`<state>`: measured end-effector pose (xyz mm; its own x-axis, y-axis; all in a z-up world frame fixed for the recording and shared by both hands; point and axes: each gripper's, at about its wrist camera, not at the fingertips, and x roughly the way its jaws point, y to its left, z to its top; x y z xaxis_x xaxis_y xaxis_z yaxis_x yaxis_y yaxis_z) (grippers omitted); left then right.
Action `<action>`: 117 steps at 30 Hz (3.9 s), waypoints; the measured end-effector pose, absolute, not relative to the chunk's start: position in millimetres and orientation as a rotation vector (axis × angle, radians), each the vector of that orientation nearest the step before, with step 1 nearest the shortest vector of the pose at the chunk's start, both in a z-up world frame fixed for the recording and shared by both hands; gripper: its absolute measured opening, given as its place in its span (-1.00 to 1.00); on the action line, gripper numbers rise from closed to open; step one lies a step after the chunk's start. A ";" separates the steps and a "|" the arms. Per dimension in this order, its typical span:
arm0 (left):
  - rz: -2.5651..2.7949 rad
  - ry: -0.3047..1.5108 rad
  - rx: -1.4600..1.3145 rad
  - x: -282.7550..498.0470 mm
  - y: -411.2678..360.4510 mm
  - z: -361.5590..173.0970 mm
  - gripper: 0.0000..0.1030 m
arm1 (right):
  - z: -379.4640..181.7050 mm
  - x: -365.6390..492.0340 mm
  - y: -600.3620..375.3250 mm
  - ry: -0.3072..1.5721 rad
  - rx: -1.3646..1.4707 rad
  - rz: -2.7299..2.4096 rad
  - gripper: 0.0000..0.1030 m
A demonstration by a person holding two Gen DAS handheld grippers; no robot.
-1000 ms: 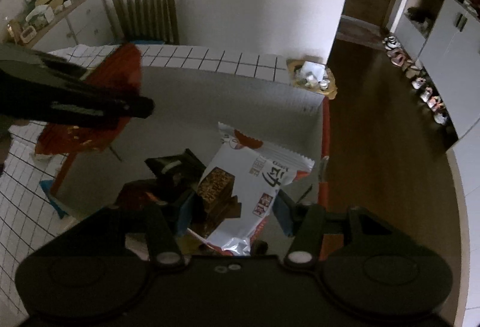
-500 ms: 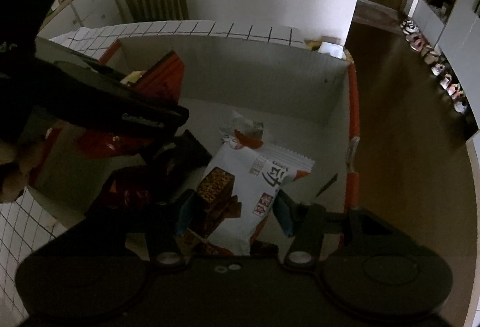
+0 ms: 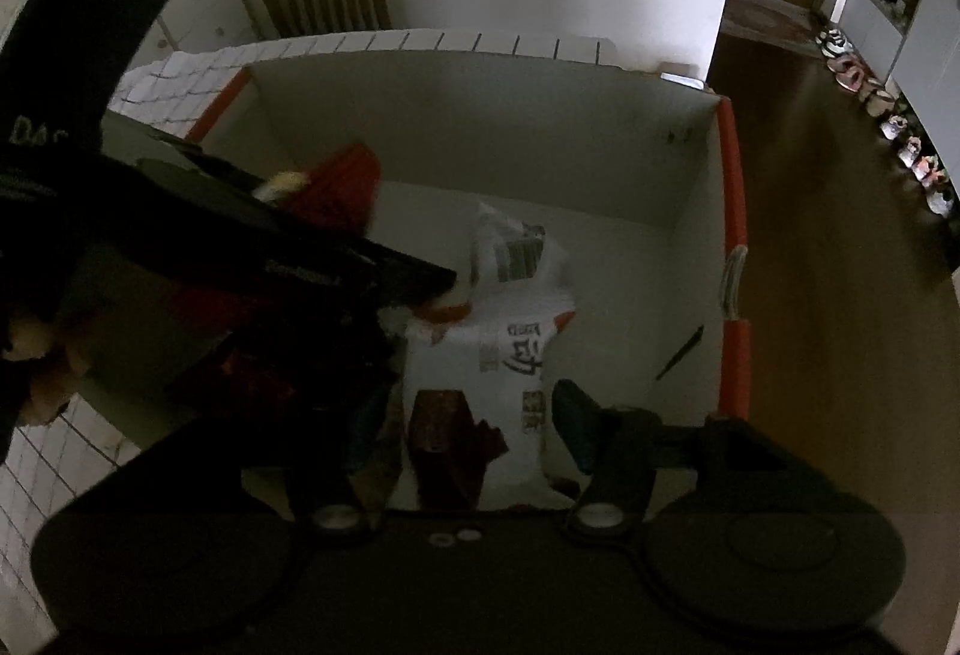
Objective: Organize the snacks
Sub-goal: 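Lower both snacks into the box and open both grippers, then move both open grippers back toward the blue cookie bag and bread roll, then grasp the wrapped bread roll with the left gripper while the right grasps the white stick snack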
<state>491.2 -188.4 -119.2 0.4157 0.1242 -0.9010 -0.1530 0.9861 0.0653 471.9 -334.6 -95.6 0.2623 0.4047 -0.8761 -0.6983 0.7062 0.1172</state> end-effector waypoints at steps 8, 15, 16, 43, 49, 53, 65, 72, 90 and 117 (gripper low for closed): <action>0.152 1.090 -0.054 475.2 -189.0 -100.3 0.57 | -79.2 462.7 -340.5 1.027 -0.299 0.759 0.65; 0.154 1.036 -0.116 451.7 -182.0 -77.6 0.64 | -57.1 448.2 -341.2 0.982 -0.312 0.738 0.85; 0.152 1.029 -0.128 448.1 -180.1 -74.3 0.64 | -53.7 445.5 -340.9 0.977 -0.313 0.738 0.87; 0.037 0.728 -0.211 300.0 -114.4 5.7 0.99 | 10.4 351.4 -302.6 0.855 -0.302 0.750 0.99; 0.033 0.696 -0.220 258.2 -79.9 9.5 0.99 | 12.8 318.4 -277.8 0.852 -0.273 0.762 1.00; 0.044 0.704 -0.225 234.9 -54.5 8.0 0.99 | 6.5 298.6 -258.2 0.863 -0.254 0.763 1.00; 0.119 0.778 -0.208 199.2 18.5 -29.7 0.99 | -41.0 250.9 -191.3 0.977 -0.260 0.735 0.95; 0.079 0.888 -0.156 211.2 38.4 -70.5 0.99 | -84.2 248.5 -159.6 1.081 -0.307 0.640 0.78; 0.019 1.038 -0.108 282.0 58.6 -137.9 0.99 | -143.5 304.6 -130.1 1.273 -0.311 0.482 0.11; 0.017 1.082 -0.016 310.4 61.9 -168.9 0.29 | -158.9 321.2 -115.4 1.299 -0.387 0.484 -0.51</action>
<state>310.4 61.9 -168.9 0.4691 0.0059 -0.8831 -0.0216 0.9998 -0.0047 321.2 -115.4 -158.9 0.1938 0.1227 -0.9733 -0.5445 0.8388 -0.0027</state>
